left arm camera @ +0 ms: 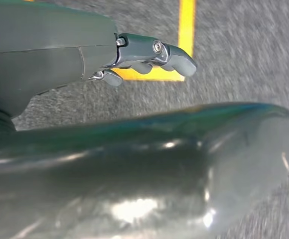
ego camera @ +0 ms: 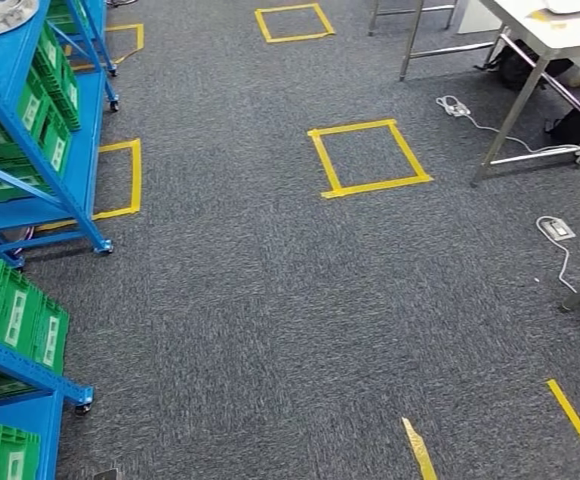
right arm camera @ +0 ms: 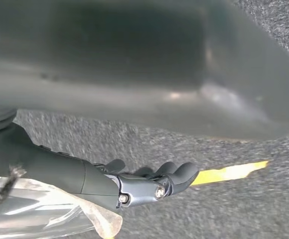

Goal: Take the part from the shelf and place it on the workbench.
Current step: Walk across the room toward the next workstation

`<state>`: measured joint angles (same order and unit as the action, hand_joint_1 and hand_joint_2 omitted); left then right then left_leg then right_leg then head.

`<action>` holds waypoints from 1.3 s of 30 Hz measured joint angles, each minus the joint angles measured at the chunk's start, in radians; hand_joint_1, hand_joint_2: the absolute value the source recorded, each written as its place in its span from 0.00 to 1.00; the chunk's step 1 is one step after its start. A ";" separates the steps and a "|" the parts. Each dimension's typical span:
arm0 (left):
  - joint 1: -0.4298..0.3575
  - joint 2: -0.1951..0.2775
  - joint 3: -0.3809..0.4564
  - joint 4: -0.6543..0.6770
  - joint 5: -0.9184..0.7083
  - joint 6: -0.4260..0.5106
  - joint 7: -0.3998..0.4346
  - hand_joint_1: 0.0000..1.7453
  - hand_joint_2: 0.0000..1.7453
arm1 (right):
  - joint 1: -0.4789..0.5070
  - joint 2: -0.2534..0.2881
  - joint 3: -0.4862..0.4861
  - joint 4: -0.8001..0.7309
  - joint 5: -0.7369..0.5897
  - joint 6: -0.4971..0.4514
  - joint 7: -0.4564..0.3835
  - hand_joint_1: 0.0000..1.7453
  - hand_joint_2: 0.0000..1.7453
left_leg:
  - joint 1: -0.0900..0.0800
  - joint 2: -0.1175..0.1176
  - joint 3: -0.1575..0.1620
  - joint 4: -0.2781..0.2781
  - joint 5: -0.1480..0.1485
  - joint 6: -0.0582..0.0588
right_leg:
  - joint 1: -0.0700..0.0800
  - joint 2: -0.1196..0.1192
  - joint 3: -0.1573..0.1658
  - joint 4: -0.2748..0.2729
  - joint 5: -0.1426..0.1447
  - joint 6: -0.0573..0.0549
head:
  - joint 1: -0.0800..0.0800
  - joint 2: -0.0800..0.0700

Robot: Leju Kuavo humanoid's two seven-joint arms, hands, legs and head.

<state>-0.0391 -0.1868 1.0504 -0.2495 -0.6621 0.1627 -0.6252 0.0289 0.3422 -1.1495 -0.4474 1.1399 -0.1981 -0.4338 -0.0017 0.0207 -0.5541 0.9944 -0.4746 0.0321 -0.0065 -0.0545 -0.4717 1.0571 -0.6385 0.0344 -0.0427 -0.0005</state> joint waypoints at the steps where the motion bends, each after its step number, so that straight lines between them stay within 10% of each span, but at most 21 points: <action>1: -0.002 0.000 0.001 0.000 -0.001 0.000 -0.001 0.00 0.00 | 0.001 0.000 -0.002 0.000 0.001 0.000 -0.001 0.00 0.00 | 0.000 -0.014 -0.001 -0.001 0.001 0.003 | -0.001 0.031 -0.040 0.072 -0.029 0.002 | 0.002 0.000; 4: -0.005 0.000 0.004 0.000 -0.004 -0.002 -0.002 0.00 0.00 | 0.005 0.000 -0.008 -0.001 0.001 0.000 -0.001 0.00 0.00 | -0.001 -0.061 0.000 0.000 0.001 0.005 | -0.003 0.053 -0.135 0.208 -0.043 0.004 | 0.003 0.000; 8: -0.005 -0.001 0.005 0.000 -0.007 -0.005 -0.002 0.00 0.00 | 0.005 0.000 -0.013 -0.002 0.002 0.000 -0.004 0.00 0.00 | -0.002 -0.120 0.006 0.002 0.000 -0.001 | -0.006 0.110 -0.068 -0.012 0.106 -0.007 | 0.002 0.000; 12: -0.003 -0.002 0.006 0.000 -0.008 -0.005 -0.002 0.00 0.00 | 0.003 0.000 -0.014 -0.004 0.003 0.000 -0.005 0.00 0.00 | 0.007 -0.158 -0.013 0.005 0.008 -0.029 | -0.005 0.120 -0.039 -0.074 0.118 -0.021 | 0.001 0.000; 16: -0.002 -0.001 0.007 0.000 -0.008 -0.005 -0.003 0.00 0.00 | 0.005 0.002 -0.015 -0.005 0.004 0.000 -0.006 0.00 0.00 | 0.007 -0.060 -0.073 0.136 -0.082 -0.046 | -0.006 0.061 -0.033 -0.093 0.134 -0.039 | -0.006 0.000; 19: -0.004 -0.001 0.008 0.000 -0.009 -0.005 -0.003 0.00 0.00 | 0.006 0.002 -0.017 -0.005 0.004 0.000 -0.006 0.00 0.00 | 0.016 -0.032 -0.127 0.278 -0.142 -0.061 | -0.003 0.009 -0.038 -0.092 0.134 -0.040 | -0.008 0.000; 24: -0.005 -0.002 0.012 0.000 -0.009 -0.005 -0.004 0.00 0.00 | 0.005 0.002 -0.019 -0.006 0.008 0.000 -0.007 0.00 0.00 | 0.024 0.034 0.022 0.033 -0.034 -0.066 | 0.001 -0.053 -0.044 -0.073 0.127 -0.022 | -0.007 0.000; 27: -0.004 -0.002 0.013 0.000 -0.010 -0.005 -0.004 0.00 0.00 | 0.000 0.002 -0.020 -0.008 0.011 0.000 -0.009 0.00 0.00 | 0.014 0.025 0.020 0.015 -0.026 -0.043 | 0.000 -0.075 -0.045 -0.068 0.127 -0.004 | 0.000 0.000; 30: -0.003 0.000 0.013 0.000 -0.013 -0.004 -0.005 0.00 0.00 | -0.003 0.002 -0.021 -0.008 0.014 0.001 -0.011 0.00 0.00 | 0.013 -0.002 0.007 0.011 -0.015 -0.018 | -0.008 -0.021 -0.071 -0.021 0.082 0.013 | 0.003 0.000; 34: -0.009 -0.001 0.014 0.000 -0.017 -0.002 -0.007 0.00 0.00 | 0.001 0.002 -0.023 -0.008 0.016 0.002 -0.012 0.00 0.00 | 0.003 -0.044 -0.016 0.010 0.002 0.001 | -0.003 0.049 -0.171 0.211 -0.041 0.004 | 0.007 0.000; 36: -0.007 -0.001 0.015 0.000 -0.018 -0.002 -0.007 0.00 0.00 | 0.001 0.002 -0.024 -0.008 0.016 0.002 -0.012 0.00 0.00 | -0.003 -0.064 -0.022 0.011 0.008 0.003 | 0.000 0.053 -0.170 0.222 -0.027 -0.006 | 0.007 0.000; 39: -0.007 -0.002 0.019 0.000 -0.018 -0.001 -0.007 0.00 0.00 | 0.001 0.001 -0.024 -0.009 0.017 0.002 -0.013 0.00 0.00 | -0.009 -0.106 -0.027 0.011 0.018 0.000 | 0.010 0.099 -0.068 0.043 0.061 -0.033 | 0.006 0.000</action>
<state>-0.0461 -0.1893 1.0692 -0.2495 -0.6798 0.1614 -0.6318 0.0300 0.3434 -1.1735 -0.4561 1.1569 -0.1965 -0.4465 -0.0104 -0.0848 -0.5815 1.0057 -0.4569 0.0324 0.0031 0.0441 -0.5398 1.0997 -0.5780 0.0013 -0.0366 -0.0006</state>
